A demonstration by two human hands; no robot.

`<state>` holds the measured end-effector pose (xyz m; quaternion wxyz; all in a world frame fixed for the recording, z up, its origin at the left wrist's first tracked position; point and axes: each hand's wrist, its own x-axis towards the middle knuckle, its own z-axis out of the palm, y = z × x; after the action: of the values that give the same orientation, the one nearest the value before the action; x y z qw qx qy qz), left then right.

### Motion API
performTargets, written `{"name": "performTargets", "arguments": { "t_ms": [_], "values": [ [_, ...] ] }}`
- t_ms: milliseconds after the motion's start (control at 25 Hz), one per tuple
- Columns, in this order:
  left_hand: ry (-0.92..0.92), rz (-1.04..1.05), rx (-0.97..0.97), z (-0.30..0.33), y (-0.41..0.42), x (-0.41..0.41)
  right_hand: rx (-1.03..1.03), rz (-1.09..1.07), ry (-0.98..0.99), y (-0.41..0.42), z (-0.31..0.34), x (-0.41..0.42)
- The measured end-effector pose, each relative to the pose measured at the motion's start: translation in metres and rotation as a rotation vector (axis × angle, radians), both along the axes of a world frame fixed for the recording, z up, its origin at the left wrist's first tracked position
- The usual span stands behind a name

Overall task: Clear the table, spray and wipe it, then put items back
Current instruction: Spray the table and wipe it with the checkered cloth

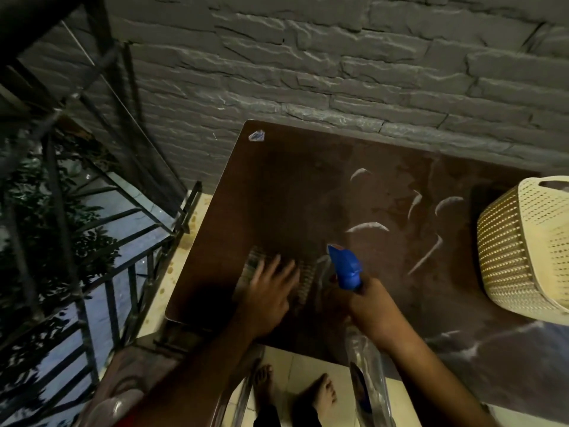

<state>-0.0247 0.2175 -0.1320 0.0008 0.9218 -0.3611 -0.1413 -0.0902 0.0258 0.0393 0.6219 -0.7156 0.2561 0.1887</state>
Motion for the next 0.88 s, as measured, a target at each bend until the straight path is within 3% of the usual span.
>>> {"name": "performTargets", "arguments": {
  "t_ms": [120,320,880],
  "values": [
    [0.050,-0.070,0.013,-0.011,0.027,-0.069,0.047,0.036,-0.025,-0.003,0.009,0.004],
    [0.078,-0.068,0.044,-0.006,0.032,-0.066,0.042,0.060,-0.053,-0.010,0.015,0.015],
    [0.023,0.087,-0.089,-0.015,-0.056,0.142,0.035,-0.087,0.005,-0.035,-0.019,0.117]
  ]
}}
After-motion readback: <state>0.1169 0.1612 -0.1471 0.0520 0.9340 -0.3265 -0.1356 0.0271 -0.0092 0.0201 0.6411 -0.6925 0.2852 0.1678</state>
